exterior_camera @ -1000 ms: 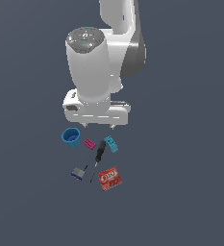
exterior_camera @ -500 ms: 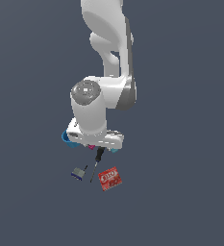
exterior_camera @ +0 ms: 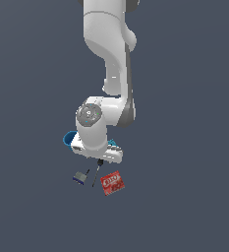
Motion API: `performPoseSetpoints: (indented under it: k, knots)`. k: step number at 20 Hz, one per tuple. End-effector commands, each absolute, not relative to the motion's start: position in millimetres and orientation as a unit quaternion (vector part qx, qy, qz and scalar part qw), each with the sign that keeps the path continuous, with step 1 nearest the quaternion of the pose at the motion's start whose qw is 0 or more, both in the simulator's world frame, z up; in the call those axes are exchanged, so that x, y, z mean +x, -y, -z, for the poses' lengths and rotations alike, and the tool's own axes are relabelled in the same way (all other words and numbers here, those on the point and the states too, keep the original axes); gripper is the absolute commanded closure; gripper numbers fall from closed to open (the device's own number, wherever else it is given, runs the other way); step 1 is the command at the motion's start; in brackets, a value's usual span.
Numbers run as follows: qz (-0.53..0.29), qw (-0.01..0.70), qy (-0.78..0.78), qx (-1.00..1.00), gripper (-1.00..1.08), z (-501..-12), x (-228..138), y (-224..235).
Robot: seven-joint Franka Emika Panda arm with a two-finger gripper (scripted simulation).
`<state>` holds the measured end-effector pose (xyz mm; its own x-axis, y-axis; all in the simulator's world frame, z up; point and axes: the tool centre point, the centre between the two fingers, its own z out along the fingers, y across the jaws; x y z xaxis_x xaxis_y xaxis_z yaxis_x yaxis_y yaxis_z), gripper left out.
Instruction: Pick up a designated object from a clutter of objects.
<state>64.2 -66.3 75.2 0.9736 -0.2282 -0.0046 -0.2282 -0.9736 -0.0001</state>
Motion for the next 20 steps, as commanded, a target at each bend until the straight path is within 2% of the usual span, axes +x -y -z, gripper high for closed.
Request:
performPoseSetpoints:
  k: [1, 9, 20]
  knots:
    - [0.000, 0.000, -0.118, -0.993, -0.92, -68, 65, 67]
    - [-0.001, 0.000, -0.119, -0.993, -0.92, -61, 65, 67]
    - [0.000, 0.000, -0.119, -0.993, -0.92, -17, 64, 68]
